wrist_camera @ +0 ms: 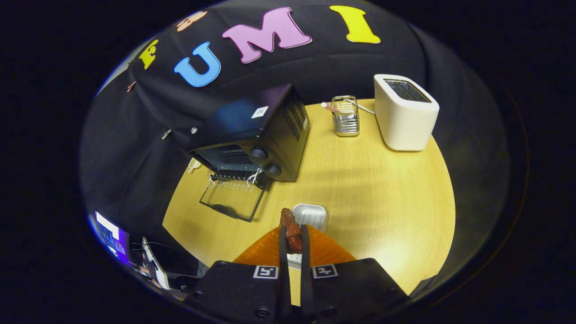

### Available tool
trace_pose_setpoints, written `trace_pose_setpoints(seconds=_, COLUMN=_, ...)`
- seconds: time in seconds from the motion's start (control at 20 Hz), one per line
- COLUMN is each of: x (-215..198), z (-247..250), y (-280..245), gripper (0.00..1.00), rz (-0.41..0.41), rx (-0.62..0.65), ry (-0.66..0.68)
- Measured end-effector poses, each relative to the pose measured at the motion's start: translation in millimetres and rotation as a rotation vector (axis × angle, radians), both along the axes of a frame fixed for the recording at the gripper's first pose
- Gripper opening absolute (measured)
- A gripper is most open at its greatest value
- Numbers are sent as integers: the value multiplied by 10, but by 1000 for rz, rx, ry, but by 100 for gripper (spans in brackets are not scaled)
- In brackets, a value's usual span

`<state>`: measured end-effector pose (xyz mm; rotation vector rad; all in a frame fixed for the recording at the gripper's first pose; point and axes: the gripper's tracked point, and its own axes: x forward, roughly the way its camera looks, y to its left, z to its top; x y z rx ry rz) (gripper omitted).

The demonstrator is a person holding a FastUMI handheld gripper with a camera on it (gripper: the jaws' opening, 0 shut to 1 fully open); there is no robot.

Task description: Open the toaster oven, put the food inside, and close the toaster oven door.

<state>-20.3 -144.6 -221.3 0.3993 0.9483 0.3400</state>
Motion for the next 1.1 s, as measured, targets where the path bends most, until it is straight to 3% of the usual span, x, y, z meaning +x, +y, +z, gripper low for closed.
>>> trace_pose_setpoints(seconds=0.25, x=-85, z=540, y=535, gripper=13, rz=-22, rx=31, ry=-92)
trace_pose_setpoints(seconds=0.55, x=-35, z=830, y=1406, gripper=13, rz=-26, rx=101, ry=-156)
trace_pose_setpoints(seconds=0.8, x=216, z=807, y=2007, gripper=12, rz=-43, rx=138, ry=-194)
trace_pose_setpoints(seconds=1.1, x=789, z=416, y=2319, gripper=13, rz=-161, rx=131, ry=-230)
